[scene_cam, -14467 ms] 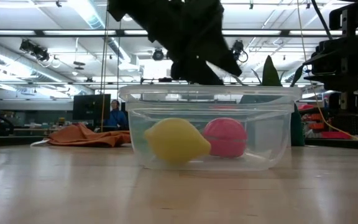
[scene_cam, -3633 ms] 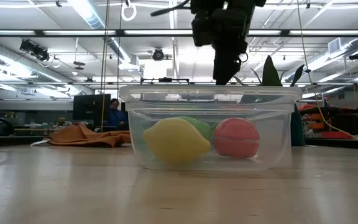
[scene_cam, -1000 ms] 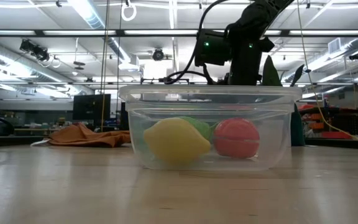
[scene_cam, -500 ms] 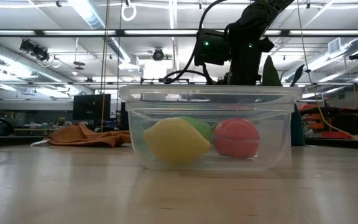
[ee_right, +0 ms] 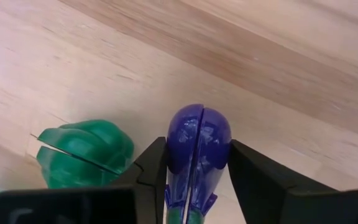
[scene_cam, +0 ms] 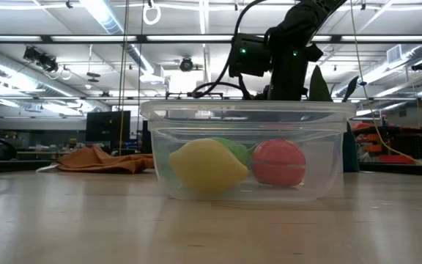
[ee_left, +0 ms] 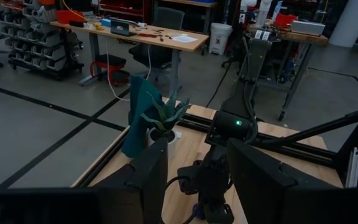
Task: Pick and placing Produce into tupperware
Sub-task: Put the eggplant into the transparent bin
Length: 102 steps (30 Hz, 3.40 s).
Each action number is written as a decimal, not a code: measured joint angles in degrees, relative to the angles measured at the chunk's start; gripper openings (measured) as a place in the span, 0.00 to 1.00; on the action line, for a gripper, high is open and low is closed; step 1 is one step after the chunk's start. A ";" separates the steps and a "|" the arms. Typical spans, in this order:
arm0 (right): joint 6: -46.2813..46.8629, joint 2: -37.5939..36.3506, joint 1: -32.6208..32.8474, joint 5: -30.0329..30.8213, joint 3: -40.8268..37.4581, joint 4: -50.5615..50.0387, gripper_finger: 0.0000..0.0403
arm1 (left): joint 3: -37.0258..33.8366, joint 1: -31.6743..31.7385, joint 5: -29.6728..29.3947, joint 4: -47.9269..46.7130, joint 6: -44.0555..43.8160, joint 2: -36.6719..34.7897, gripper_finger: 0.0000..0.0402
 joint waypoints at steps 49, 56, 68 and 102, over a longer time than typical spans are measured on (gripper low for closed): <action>-29.74 -0.02 7.15 -11.94 20.22 0.14 0.26 | 0.00 0.00 0.00 -0.02 -0.02 0.02 0.43; -36.30 -0.02 11.67 -11.17 20.22 -3.02 0.26 | 0.00 -0.01 0.00 -0.02 -0.02 0.02 0.43; -46.08 -0.04 17.32 -1.03 16.09 -4.75 0.26 | 0.00 0.00 0.00 -0.02 -0.61 0.00 0.43; -58.35 -0.07 20.63 6.59 4.50 9.54 0.26 | 0.00 -0.02 -0.01 -0.02 1.11 0.02 0.43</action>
